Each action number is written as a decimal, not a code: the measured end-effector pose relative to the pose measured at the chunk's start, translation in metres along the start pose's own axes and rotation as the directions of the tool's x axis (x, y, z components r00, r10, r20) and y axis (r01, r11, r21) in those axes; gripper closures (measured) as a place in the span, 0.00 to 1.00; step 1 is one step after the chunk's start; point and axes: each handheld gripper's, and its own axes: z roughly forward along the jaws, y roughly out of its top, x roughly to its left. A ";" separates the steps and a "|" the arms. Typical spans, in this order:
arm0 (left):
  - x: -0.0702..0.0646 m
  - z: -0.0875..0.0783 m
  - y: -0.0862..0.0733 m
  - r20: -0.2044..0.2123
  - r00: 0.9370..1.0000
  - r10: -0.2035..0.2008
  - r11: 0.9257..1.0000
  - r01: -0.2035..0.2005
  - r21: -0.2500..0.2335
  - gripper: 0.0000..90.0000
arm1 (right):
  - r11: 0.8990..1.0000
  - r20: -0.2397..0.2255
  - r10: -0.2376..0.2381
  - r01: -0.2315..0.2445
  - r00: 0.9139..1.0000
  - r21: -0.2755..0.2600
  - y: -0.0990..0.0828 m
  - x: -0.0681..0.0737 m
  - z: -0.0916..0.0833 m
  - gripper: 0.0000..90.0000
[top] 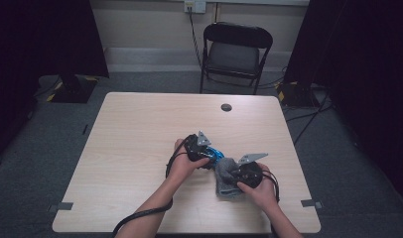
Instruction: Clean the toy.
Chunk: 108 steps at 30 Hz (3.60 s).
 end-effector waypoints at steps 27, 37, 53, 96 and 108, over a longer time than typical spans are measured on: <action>0.000 0.000 -0.001 -0.002 1.000 -0.001 1.000 0.001 -0.009 0.17 | 0.997 -0.081 -0.079 0.080 0.994 0.011 0.003 0.011 0.003 0.81; 0.000 0.000 -0.001 0.002 1.000 -0.001 1.000 0.001 -0.012 0.17 | 0.996 -0.104 -0.088 0.086 0.991 -0.022 0.002 0.003 -0.020 0.81; 0.000 0.000 -0.001 0.014 1.000 0.002 1.000 -0.002 -0.013 0.17 | 0.997 -0.010 -0.061 0.061 0.998 -0.053 0.008 -0.030 -0.049 0.81; -0.005 0.001 -0.002 0.050 0.999 0.014 0.999 -0.012 -0.042 0.17 | 0.997 0.202 0.076 -0.071 0.976 -0.034 0.083 -0.081 0.055 0.66; -0.002 0.001 -0.003 0.055 0.998 0.007 0.999 -0.004 -0.053 0.17 | 0.998 0.175 0.010 0.002 0.984 -0.066 0.100 -0.072 0.067 0.52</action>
